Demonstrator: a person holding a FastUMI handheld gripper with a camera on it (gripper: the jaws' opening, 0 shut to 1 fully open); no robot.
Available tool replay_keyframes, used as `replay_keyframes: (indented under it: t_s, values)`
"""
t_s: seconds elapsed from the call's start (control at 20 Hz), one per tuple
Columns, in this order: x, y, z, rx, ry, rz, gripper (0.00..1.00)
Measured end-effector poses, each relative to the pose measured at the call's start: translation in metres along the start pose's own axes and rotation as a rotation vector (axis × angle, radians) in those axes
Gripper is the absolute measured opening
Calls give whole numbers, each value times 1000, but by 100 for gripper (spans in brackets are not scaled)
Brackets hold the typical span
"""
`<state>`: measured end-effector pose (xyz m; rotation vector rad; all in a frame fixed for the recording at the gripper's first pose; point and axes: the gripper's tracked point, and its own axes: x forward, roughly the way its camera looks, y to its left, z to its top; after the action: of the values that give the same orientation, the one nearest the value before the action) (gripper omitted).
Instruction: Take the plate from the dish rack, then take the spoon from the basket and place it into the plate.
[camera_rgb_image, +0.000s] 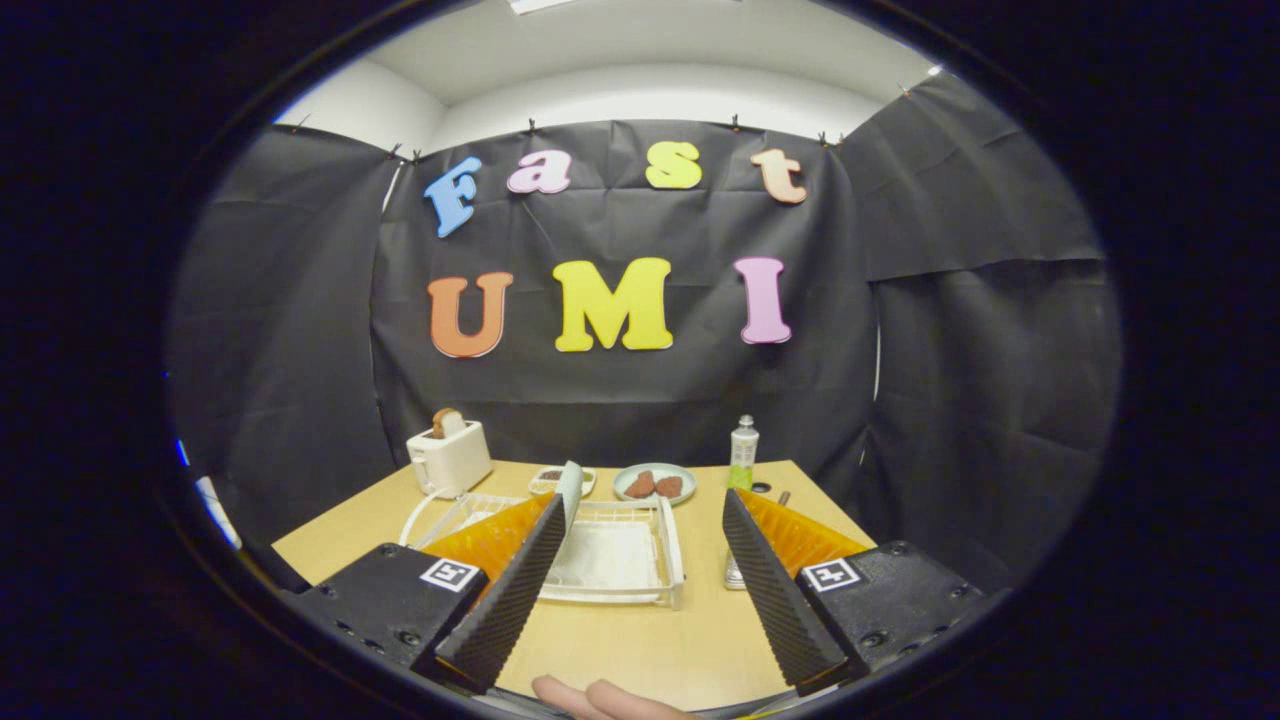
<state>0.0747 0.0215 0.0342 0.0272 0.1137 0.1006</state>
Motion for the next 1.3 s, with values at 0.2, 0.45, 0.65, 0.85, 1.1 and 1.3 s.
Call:
replay_keyframes:
  t_s: [0.2, 0.45, 0.65, 0.85, 1.1, 1.3]
  values:
    - [66, 20, 16, -46, 123, 23, 100]
    - [153, 61, 21, -94, 335, 31, 100]
    - [208, 77, 9, -132, 511, -36, 96]
    - [239, 75, -4, -218, 629, -175, 87]
    - [256, 84, -30, -282, 757, -286, 62]
    - [261, 79, -48, -294, 846, -359, 41]
